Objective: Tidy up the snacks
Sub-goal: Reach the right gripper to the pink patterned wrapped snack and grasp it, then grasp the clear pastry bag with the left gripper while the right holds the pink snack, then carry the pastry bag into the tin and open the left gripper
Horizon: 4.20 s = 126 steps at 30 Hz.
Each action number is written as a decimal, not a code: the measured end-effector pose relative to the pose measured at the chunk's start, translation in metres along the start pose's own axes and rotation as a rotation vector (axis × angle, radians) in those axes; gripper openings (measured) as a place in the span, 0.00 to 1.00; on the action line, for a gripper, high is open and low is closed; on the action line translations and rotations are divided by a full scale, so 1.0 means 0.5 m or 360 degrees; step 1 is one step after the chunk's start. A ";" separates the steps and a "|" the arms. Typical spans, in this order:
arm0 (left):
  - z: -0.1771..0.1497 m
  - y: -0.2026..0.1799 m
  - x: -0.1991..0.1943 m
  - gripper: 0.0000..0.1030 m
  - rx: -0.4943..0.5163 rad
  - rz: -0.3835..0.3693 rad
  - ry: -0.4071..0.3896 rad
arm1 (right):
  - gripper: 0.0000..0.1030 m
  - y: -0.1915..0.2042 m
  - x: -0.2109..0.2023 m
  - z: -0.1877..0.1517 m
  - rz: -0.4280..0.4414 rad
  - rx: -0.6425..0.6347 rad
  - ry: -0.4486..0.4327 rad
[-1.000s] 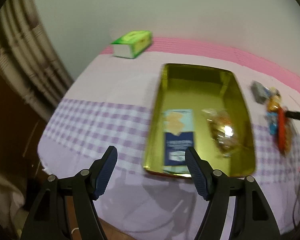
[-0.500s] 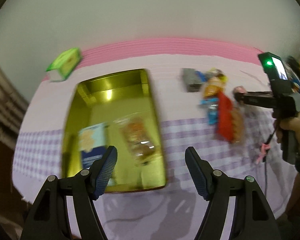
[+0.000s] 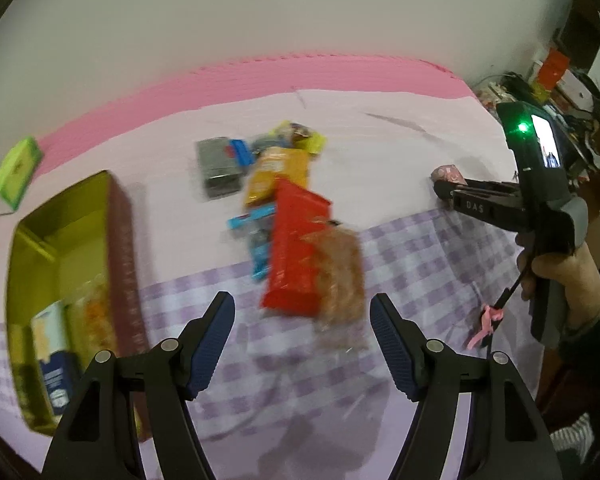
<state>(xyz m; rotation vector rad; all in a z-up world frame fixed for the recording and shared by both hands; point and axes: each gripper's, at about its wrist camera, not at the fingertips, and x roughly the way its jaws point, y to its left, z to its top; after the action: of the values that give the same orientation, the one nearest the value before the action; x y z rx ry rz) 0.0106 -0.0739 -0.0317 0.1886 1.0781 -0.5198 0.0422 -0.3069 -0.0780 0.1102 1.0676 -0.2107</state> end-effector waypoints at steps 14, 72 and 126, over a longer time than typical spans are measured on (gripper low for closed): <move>0.040 -0.048 0.112 0.58 0.0016 -0.0017 0.0149 | 0.27 0.008 0.002 -0.002 0.0020 0.0019 -0.0036; 0.022 -0.032 -0.007 0.37 -0.0121 0.0074 0.0198 | 0.29 0.017 0.001 -0.009 0.0021 0.0009 -0.0020; -0.130 0.445 -0.047 0.44 -0.0581 0.0747 0.0214 | 0.26 0.058 -0.035 -0.018 -0.0077 0.0096 0.0021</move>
<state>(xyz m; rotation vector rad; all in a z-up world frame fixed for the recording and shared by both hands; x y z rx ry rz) 0.0603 0.1515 -0.0645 0.1489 1.1935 0.1146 0.0328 -0.2750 -0.0674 0.1406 1.0778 -0.2862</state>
